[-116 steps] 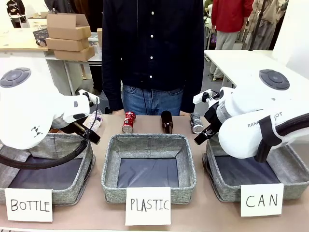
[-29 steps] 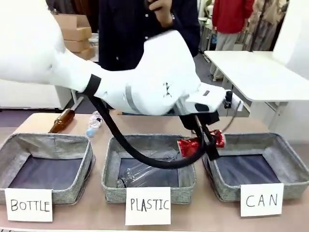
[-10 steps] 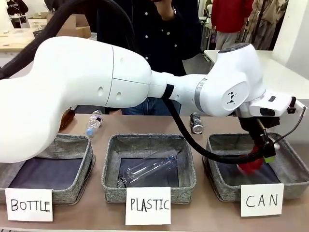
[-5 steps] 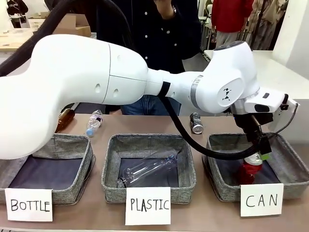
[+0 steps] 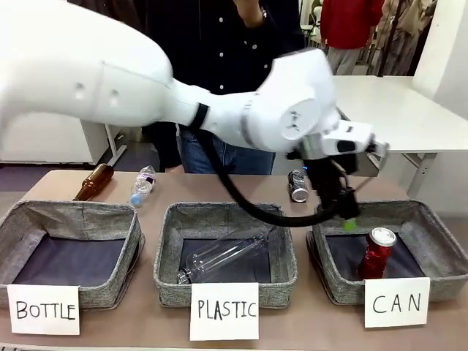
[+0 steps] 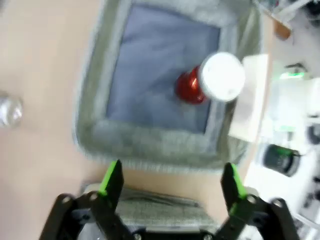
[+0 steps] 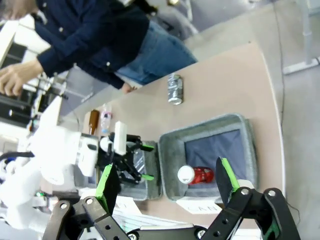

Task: Sort the can waste into the basket.
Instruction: Pick up the can waste from the table and place it in the right Fabric basket.

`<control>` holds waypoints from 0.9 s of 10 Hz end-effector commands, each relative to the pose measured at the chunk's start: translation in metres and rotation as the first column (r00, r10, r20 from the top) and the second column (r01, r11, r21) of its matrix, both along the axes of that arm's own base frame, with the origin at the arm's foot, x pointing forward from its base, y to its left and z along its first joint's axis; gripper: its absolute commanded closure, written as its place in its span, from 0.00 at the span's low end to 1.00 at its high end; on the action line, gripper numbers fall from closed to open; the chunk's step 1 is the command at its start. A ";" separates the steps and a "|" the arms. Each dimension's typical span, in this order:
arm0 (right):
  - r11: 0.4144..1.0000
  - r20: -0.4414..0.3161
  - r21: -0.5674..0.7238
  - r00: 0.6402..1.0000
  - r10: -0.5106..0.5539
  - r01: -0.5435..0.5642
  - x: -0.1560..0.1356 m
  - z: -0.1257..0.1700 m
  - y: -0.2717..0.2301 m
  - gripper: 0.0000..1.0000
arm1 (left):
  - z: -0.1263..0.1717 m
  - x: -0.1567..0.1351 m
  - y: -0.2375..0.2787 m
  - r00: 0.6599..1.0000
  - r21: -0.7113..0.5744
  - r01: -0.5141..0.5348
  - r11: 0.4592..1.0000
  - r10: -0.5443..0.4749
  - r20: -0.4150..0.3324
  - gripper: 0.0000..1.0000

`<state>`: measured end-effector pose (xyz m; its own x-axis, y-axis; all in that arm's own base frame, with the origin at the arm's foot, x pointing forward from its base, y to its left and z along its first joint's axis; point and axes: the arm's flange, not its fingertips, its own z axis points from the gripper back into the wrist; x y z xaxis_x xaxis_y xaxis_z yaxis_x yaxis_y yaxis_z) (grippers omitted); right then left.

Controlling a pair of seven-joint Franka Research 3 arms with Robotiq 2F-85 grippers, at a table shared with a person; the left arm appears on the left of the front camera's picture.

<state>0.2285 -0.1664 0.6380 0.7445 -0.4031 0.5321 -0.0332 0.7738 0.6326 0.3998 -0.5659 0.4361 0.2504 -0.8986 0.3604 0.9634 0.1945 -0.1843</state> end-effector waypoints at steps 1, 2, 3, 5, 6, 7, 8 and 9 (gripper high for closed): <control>0.995 0.016 -0.009 0.995 0.094 -0.094 0.027 -0.016 0.044 0.00 | 0.018 -0.029 0.077 0.991 -0.126 -0.132 0.983 0.129 -0.027 0.00; 0.988 -0.028 -0.019 0.988 0.153 -0.154 0.038 -0.031 0.067 0.00 | 0.027 -0.038 0.112 0.980 -0.204 -0.199 0.959 0.197 -0.033 0.00; 0.982 -0.062 -0.001 0.980 0.189 -0.189 0.047 -0.045 0.088 0.00 | 0.035 -0.053 0.150 0.961 -0.272 -0.274 0.922 0.272 -0.048 0.00; 0.973 -0.047 0.120 0.978 0.203 -0.196 0.059 -0.059 0.137 0.00 | 0.055 -0.083 0.236 0.891 -0.429 -0.439 0.789 0.444 -0.096 0.00; 0.961 -0.028 0.185 0.977 0.212 -0.204 0.062 -0.062 0.162 0.00 | 0.066 -0.096 0.279 0.851 -0.499 -0.500 0.708 0.510 -0.127 0.00; 0.945 -0.003 0.234 0.971 0.238 -0.231 0.063 -0.059 0.182 0.00 | 0.074 -0.105 0.319 0.813 -0.526 -0.556 0.644 0.554 -0.180 0.00; 0.912 0.006 0.295 0.955 0.295 -0.284 0.063 -0.052 0.199 0.00 | 0.078 -0.104 0.360 0.792 -0.519 -0.600 0.609 0.540 -0.283 0.00; 0.863 -0.013 0.361 0.924 0.383 -0.353 0.058 -0.052 0.219 0.00 | 0.078 -0.091 0.406 0.762 -0.463 -0.647 0.606 0.498 -0.413 0.00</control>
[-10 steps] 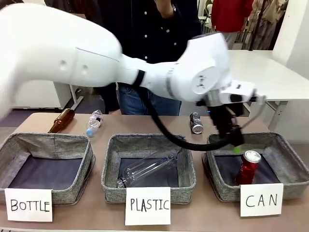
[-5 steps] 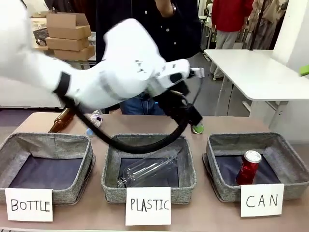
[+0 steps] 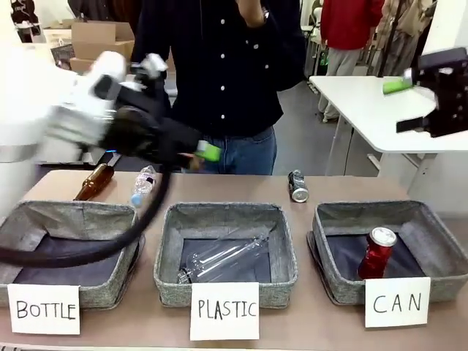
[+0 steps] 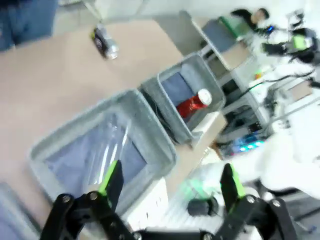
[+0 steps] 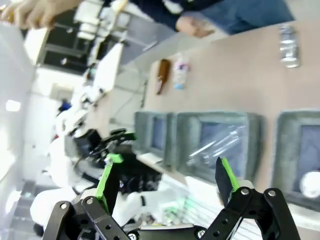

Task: Sort the can waste into the basket.
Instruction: Pick up the can waste from the table and place it in the right Fabric basket.

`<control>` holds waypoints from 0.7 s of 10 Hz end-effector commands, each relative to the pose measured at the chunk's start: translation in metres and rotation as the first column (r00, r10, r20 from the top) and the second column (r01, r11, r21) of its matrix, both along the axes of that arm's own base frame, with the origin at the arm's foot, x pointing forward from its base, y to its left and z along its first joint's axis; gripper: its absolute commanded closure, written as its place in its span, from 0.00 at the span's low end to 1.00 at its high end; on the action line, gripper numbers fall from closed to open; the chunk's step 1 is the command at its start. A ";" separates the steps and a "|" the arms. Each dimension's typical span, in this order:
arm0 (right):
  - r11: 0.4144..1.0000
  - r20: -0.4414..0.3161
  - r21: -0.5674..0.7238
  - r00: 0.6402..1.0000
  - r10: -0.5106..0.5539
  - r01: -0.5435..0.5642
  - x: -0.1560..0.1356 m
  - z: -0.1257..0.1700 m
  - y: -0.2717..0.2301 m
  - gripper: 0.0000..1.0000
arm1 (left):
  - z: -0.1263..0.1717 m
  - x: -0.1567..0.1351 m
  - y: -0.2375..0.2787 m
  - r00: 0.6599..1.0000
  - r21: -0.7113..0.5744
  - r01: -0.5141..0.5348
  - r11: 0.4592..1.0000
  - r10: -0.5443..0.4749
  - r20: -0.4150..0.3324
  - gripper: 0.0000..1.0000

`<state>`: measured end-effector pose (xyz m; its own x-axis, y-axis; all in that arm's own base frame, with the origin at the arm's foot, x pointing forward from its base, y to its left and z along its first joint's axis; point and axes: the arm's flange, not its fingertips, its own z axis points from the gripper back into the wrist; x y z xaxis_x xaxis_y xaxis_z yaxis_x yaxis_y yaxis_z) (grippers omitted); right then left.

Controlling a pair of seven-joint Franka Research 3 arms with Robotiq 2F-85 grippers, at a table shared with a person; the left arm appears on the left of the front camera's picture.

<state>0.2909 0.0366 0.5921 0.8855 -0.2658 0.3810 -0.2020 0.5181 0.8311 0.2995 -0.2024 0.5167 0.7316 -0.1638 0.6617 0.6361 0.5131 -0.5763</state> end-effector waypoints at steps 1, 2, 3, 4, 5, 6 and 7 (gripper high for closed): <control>0.984 -0.050 0.118 0.989 0.140 -0.133 -0.009 -0.009 0.030 0.00 | -0.006 0.024 0.081 0.963 -0.105 0.162 0.981 -0.180 -0.200 0.00; 0.971 -0.084 0.149 0.976 0.200 -0.186 -0.012 -0.011 0.040 0.00 | -0.009 0.038 0.117 0.888 -0.281 0.379 0.882 -0.432 -0.159 0.00; 0.976 -0.111 0.087 0.971 0.211 -0.202 -0.012 -0.015 0.045 0.00 | -0.013 0.047 0.148 0.847 -0.407 0.472 0.782 -0.530 -0.037 0.00; 0.988 -0.147 0.004 0.977 0.156 -0.157 -0.008 -0.020 0.047 0.00 | -0.016 0.051 0.168 0.836 -0.502 0.505 0.702 -0.543 0.081 0.00; 0.975 -0.074 0.112 0.977 0.200 -0.191 -0.011 -0.006 0.046 0.00 | -0.015 0.019 0.118 0.955 -0.260 0.261 0.930 -0.288 -0.073 0.00; 0.975 -0.074 0.112 0.977 0.200 -0.191 -0.011 -0.006 0.046 0.00 | -0.015 0.019 0.118 0.955 -0.260 0.261 0.930 -0.288 -0.073 0.00; 0.975 -0.074 0.112 0.977 0.200 -0.191 -0.011 -0.006 0.046 0.00 | -0.015 0.019 0.118 0.955 -0.260 0.261 0.930 -0.288 -0.073 0.00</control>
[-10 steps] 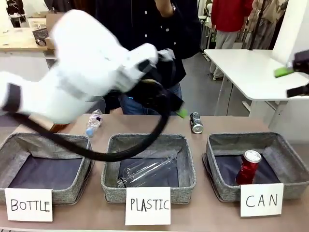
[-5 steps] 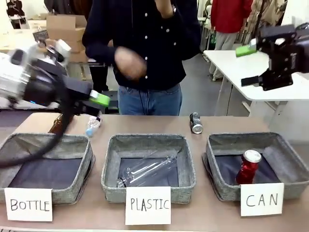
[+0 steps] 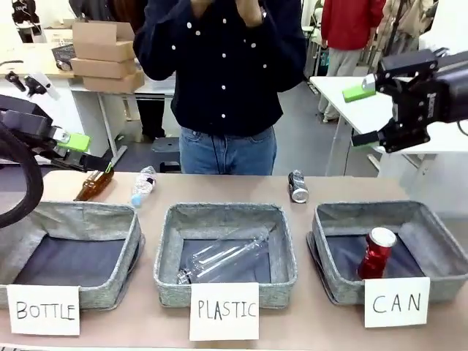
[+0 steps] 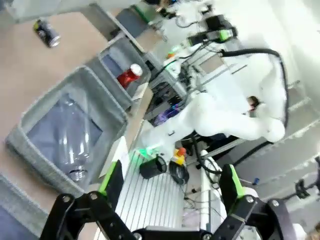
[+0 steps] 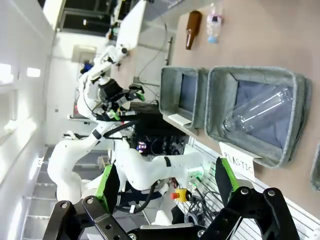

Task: Sort the can waste into the basket.
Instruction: Pick up the can waste from the table and place it in the right Fabric basket.

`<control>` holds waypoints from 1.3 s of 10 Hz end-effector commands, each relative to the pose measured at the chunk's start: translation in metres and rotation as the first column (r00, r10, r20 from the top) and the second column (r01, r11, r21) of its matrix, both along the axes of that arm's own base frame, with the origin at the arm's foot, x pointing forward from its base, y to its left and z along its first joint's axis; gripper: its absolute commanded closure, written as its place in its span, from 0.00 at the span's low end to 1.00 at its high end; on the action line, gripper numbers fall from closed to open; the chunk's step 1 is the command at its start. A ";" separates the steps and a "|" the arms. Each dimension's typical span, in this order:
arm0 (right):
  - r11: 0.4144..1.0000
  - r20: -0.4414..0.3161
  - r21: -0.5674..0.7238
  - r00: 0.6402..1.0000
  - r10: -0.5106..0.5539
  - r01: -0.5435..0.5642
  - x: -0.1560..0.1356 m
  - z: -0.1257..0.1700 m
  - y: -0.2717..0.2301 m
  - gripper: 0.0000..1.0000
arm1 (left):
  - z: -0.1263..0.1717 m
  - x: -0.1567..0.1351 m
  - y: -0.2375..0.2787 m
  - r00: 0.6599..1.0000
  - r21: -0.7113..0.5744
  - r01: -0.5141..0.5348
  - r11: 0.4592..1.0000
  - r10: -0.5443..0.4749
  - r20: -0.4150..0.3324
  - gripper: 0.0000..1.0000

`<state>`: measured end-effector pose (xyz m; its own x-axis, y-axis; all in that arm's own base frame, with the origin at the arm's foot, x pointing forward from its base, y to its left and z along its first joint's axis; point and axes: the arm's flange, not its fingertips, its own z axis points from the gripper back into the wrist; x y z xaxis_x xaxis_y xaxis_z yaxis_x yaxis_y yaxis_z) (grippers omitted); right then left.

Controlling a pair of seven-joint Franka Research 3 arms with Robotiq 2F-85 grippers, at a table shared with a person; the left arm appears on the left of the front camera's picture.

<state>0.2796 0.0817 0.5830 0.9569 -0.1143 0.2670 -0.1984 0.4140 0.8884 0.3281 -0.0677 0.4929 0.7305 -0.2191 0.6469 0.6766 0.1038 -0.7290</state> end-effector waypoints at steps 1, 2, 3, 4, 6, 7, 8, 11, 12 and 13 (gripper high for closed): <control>1.000 0.020 0.031 1.000 0.004 -0.005 0.001 0.003 0.001 0.00 | 0.009 -0.009 -0.017 0.999 0.039 -0.043 0.998 0.044 -0.015 0.00; 1.000 0.020 0.031 1.000 0.004 -0.005 0.001 0.003 0.001 0.00 | 0.009 -0.009 -0.017 0.999 0.039 -0.043 0.998 0.044 -0.015 0.00; 1.000 0.020 0.031 1.000 0.004 -0.005 0.001 0.003 0.001 0.00 | 0.009 -0.009 -0.017 0.999 0.039 -0.043 0.998 0.044 -0.015 0.00; 1.000 0.020 0.031 1.000 0.004 -0.005 0.001 0.003 0.001 0.00 | 0.009 -0.009 -0.017 0.999 0.039 -0.043 0.998 0.044 -0.015 0.00; 1.000 0.020 0.031 1.000 0.004 -0.005 0.001 0.003 0.001 0.00 | 0.009 -0.009 -0.017 0.999 0.039 -0.043 0.998 0.044 -0.015 0.00; 1.000 0.020 0.031 1.000 0.004 -0.005 0.001 0.003 0.001 0.00 | 0.009 -0.009 -0.017 0.999 0.039 -0.043 0.998 0.044 -0.015 0.00; 1.000 0.020 0.031 1.000 0.004 -0.005 0.001 0.003 0.001 0.00 | 0.009 -0.009 -0.017 0.999 0.039 -0.043 0.998 0.044 -0.015 0.00; 1.000 0.020 0.031 1.000 0.004 -0.005 0.001 0.003 0.001 0.00 | 0.009 -0.009 -0.017 0.999 0.039 -0.043 0.998 0.044 -0.015 0.00; 1.000 -0.001 0.006 1.000 0.000 0.000 -0.002 0.001 -0.004 0.00 | 0.009 -0.009 -0.017 0.999 0.039 -0.043 0.998 0.044 -0.015 0.00; 0.915 -0.067 -0.402 0.997 -0.047 0.016 0.028 0.000 0.016 0.00 | 0.009 -0.009 -0.017 0.999 0.039 -0.043 0.998 0.044 -0.015 0.00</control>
